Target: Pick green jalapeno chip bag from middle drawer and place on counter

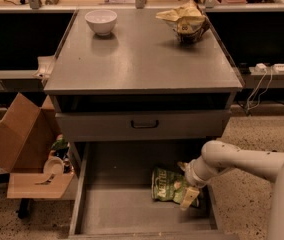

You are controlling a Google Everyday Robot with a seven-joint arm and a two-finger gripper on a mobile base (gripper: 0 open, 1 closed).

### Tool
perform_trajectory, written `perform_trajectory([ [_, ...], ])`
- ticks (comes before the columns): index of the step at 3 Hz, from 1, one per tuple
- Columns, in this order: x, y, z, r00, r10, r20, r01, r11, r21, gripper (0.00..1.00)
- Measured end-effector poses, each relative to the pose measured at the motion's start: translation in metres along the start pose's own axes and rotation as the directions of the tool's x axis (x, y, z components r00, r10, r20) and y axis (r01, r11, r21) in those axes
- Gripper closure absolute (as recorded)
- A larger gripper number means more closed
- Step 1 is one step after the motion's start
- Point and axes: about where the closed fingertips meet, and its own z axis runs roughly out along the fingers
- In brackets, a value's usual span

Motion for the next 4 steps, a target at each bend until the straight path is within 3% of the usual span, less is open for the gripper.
perform_trajectory([
  [1,0.014,-0.015,0.03,0.999,0.041,-0.002,-0.041,0.999,-0.017,0.02],
  [3,0.024,-0.023,0.049,0.997,0.075,-0.004,-0.075,0.9963,-0.041,0.5],
  [4,0.011,-0.021,0.03,0.997,0.057,0.047,-0.057,0.9984,0.003,0.73],
])
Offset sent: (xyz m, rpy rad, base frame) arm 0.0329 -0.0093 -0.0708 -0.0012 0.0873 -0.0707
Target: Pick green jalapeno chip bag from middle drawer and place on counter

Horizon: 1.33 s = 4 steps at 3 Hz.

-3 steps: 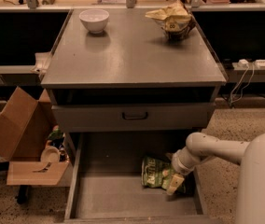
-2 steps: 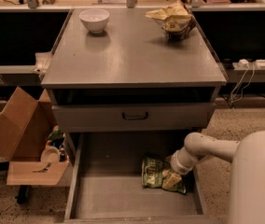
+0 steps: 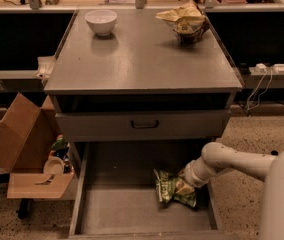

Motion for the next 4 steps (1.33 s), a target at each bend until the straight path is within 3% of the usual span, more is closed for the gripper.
perform_trajectory([
  [1,-0.027,0.008,-0.043,0.992,-0.044,0.115,0.038,0.9979,0.052,0.95],
  [2,-0.055,0.018,-0.102,0.958,-0.11,0.266,0.085,0.9908,0.105,1.0],
  [3,-0.052,0.031,-0.11,0.946,-0.132,0.295,0.106,0.9893,0.1,1.0],
  [4,-0.052,0.031,-0.11,0.946,-0.132,0.295,0.106,0.9893,0.1,1.0],
])
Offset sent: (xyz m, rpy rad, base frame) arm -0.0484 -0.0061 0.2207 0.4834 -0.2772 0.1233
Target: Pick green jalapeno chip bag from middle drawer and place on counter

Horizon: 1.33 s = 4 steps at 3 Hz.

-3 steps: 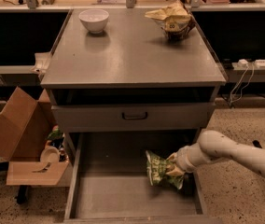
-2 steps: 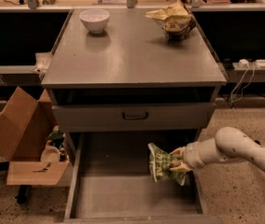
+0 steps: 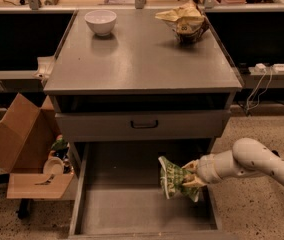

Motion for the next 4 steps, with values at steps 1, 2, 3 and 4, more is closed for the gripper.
perform_trajectory([
  [1,-0.069,0.017,-0.026,0.983,-0.178,0.036,0.178,0.9839,-0.005,1.0],
  [2,-0.144,0.032,-0.058,0.932,-0.357,0.055,0.357,0.934,0.009,1.0],
  [3,-0.216,0.032,-0.097,0.857,-0.512,0.062,0.51,0.8589,0.052,1.0],
  [4,-0.221,0.028,-0.098,0.86,-0.506,0.069,0.503,0.8622,0.061,1.0],
])
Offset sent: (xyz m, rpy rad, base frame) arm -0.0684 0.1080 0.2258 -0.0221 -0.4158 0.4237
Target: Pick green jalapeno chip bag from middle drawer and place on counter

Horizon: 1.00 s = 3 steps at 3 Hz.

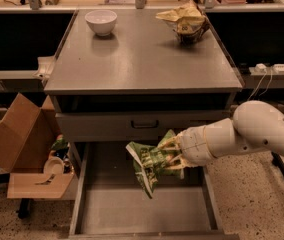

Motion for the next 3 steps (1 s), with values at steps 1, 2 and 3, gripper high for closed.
perform_trajectory([
  [1,-0.004,-0.029,-0.013,1.0,0.017,0.014,-0.017,0.9987,0.048,1.0],
  [2,-0.027,-0.102,-0.046,0.999,0.008,0.045,-0.014,0.9888,0.149,1.0],
  [3,-0.05,-0.17,-0.08,0.998,-0.035,0.052,0.022,0.9717,0.235,1.0],
])
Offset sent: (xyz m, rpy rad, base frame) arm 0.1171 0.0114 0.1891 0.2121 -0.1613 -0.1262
